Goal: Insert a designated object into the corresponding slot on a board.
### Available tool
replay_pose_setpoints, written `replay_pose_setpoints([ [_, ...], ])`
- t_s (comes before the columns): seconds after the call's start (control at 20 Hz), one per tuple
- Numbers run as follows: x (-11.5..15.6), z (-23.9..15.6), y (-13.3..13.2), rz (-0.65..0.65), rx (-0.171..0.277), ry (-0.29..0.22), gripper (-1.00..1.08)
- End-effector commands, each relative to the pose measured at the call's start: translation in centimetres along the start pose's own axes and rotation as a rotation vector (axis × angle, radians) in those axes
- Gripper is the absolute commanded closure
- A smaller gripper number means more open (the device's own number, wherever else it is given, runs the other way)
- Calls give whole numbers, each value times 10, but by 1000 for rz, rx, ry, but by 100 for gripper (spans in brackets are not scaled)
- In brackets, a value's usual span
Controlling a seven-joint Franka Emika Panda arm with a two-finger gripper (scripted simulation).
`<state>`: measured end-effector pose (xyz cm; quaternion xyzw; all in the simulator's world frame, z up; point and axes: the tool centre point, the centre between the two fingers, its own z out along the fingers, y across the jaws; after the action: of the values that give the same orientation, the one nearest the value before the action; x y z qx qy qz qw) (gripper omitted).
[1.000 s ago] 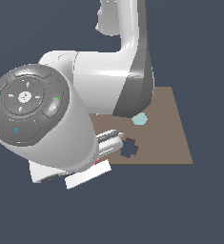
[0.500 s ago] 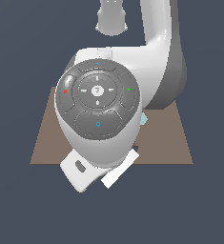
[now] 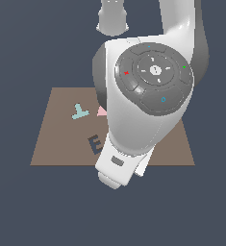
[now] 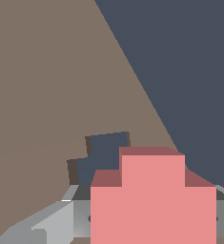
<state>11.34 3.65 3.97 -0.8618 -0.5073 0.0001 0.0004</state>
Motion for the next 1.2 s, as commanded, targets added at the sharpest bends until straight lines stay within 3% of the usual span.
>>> replay_pose_setpoints([
  [0.0,3,-1,-8,-55,-1,0,108],
  [0.4,8,-1,-21,-140,0,0,108],
  [1.1,7,9,-19,-126,-1,-1,108],
  [1.15,7,9,-19,-126,-1,-1,-92],
])
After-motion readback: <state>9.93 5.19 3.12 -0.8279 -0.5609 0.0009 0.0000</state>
